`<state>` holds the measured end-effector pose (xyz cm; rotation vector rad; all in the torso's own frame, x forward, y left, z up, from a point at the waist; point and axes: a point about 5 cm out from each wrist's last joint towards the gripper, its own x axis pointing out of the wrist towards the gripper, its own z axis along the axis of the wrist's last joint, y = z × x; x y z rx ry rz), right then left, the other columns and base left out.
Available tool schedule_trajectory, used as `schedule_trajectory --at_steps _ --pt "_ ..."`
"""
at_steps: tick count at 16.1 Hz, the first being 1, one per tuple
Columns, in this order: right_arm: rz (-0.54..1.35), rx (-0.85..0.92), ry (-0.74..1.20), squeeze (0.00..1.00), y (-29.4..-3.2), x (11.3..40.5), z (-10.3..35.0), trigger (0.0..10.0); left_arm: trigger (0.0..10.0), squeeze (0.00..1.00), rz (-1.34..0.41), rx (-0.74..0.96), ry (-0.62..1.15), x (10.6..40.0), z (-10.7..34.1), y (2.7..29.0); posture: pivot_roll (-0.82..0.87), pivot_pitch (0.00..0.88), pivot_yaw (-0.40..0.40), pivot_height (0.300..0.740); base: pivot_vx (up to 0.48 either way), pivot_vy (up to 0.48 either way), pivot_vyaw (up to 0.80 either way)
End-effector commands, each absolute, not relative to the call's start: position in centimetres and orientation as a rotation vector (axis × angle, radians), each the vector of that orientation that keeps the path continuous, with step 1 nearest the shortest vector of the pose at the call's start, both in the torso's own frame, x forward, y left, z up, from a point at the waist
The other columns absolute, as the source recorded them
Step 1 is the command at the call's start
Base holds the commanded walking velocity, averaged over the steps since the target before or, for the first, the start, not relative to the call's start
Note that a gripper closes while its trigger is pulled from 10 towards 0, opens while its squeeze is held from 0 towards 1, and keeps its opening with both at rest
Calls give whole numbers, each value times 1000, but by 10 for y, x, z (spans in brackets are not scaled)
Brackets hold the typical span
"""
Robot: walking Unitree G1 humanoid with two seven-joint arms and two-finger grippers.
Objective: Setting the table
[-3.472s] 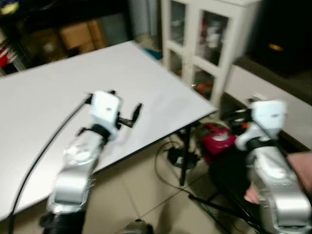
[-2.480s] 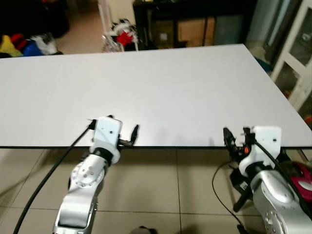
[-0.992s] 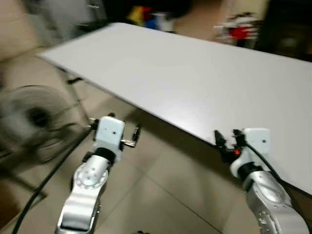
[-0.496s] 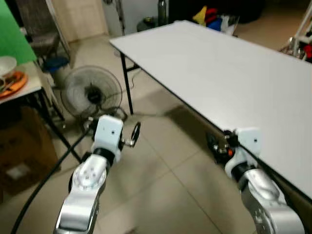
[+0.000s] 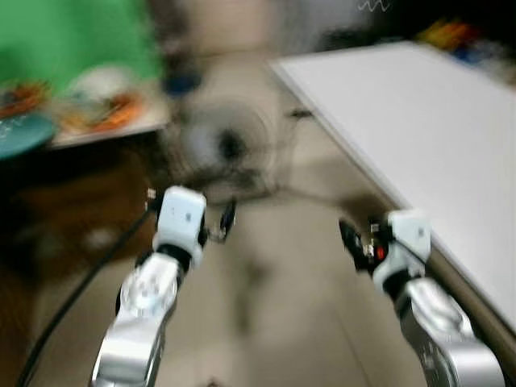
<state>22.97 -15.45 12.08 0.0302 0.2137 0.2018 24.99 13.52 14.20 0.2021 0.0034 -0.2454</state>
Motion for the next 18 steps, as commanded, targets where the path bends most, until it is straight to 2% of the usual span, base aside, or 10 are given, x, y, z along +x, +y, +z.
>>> schedule_trajectory --at_steps 1,8,14,18 --pt "236 32 192 0 -148 231 125 10000 10000 0 -219 205 20 250 140 142 98 0 28 740 420 0 800" --pt "265 28 188 0 -143 233 126 10000 10000 0 -199 218 15 249 143 146 113 0 18 740 419 0 800" --pt "356 82 147 0 -128 234 137 10000 10000 0 -196 234 0 250 148 147 124 0 12 740 415 0 0" --pt "250 140 39 0 -139 243 152 10000 10000 0 -197 244 -15 253 157 150 125 0 16 740 408 0 0"
